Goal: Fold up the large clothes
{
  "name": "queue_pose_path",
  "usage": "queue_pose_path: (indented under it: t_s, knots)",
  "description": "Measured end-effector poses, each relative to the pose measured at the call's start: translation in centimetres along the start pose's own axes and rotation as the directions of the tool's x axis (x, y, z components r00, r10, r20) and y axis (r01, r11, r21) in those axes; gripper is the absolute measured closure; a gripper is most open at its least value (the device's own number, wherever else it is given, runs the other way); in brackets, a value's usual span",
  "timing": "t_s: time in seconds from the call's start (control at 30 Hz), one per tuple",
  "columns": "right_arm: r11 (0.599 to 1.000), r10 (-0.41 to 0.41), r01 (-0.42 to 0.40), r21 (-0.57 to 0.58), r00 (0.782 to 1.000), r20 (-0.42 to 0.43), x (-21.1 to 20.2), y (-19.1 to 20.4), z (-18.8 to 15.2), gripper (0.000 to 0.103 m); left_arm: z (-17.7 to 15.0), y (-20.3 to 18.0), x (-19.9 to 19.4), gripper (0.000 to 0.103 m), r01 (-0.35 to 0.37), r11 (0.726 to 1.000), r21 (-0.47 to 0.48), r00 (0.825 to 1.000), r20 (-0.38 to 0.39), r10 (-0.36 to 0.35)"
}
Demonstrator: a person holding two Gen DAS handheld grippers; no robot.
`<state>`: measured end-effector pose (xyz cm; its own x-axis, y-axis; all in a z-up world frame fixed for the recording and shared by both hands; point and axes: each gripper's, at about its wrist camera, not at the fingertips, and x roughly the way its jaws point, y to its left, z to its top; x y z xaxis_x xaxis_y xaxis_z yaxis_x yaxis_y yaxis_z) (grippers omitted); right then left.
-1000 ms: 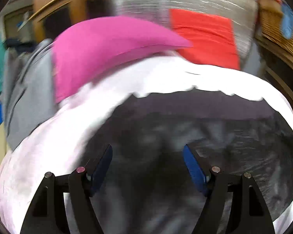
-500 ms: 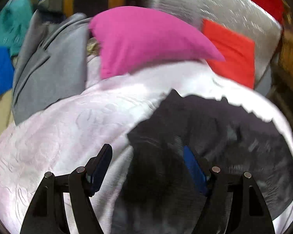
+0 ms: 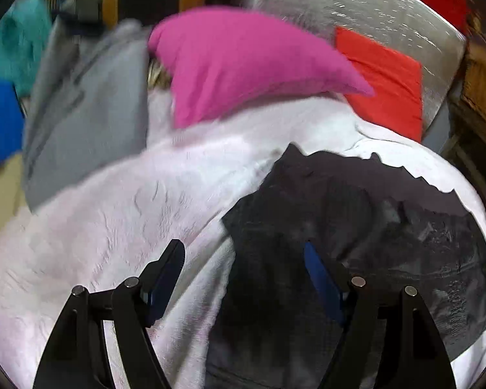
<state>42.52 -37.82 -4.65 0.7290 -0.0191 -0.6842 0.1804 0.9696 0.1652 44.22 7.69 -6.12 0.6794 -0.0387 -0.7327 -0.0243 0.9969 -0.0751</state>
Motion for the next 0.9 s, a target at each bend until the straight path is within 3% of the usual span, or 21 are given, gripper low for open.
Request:
queue_pose_path:
  t_s: [0.13, 0.23, 0.4, 0.57, 0.73, 0.8, 0.9]
  knots:
    - [0.983, -0.002, 0.008, -0.181, 1.000, 0.029, -0.8, 6.8, -0.3, 0.004, -0.3, -4.4, -1.4, 0.026, 0.009, 0.999, 0.049, 1.000, 0.027, -0.011]
    - [0.975, -0.016, 0.014, -0.221, 1.000, -0.007, 1.5, 9.8, -1.3, 0.004, -0.6, -7.4, -1.1, 0.026, 0.019, 0.995, 0.102, 0.999, 0.026, -0.022]
    - [0.980, -0.062, 0.040, -0.197, 0.992, -0.105, 5.2, 9.3, -3.4, 0.004, -1.5, -9.7, 0.4, 0.026, 0.018, 0.987, 0.161, 1.000, -0.012, -0.016]
    - [0.979, -0.067, 0.045, -0.200, 0.992, -0.104, 5.7, 8.3, -4.1, 0.004, -2.8, -9.5, 2.8, 0.026, 0.016, 0.986, 0.167, 0.997, -0.074, -0.003]
    - [0.980, -0.065, 0.042, -0.195, 0.992, -0.111, 5.6, 8.4, -4.1, 0.003, -2.9, -9.3, 2.7, 0.026, 0.022, 0.984, 0.176, 0.997, -0.079, -0.008]
    - [0.984, -0.044, 0.023, -0.178, 0.992, -0.118, 5.0, 8.2, -3.7, 0.003, -2.5, -9.1, 2.3, 0.026, 0.029, 0.985, 0.170, 0.997, -0.075, -0.016]
    - [0.993, 0.057, -0.064, -0.096, 0.996, -0.072, 2.2, 6.0, -2.4, 0.004, -1.5, -7.2, 0.5, 0.026, 0.074, 0.988, 0.138, 0.997, -0.025, -0.071]
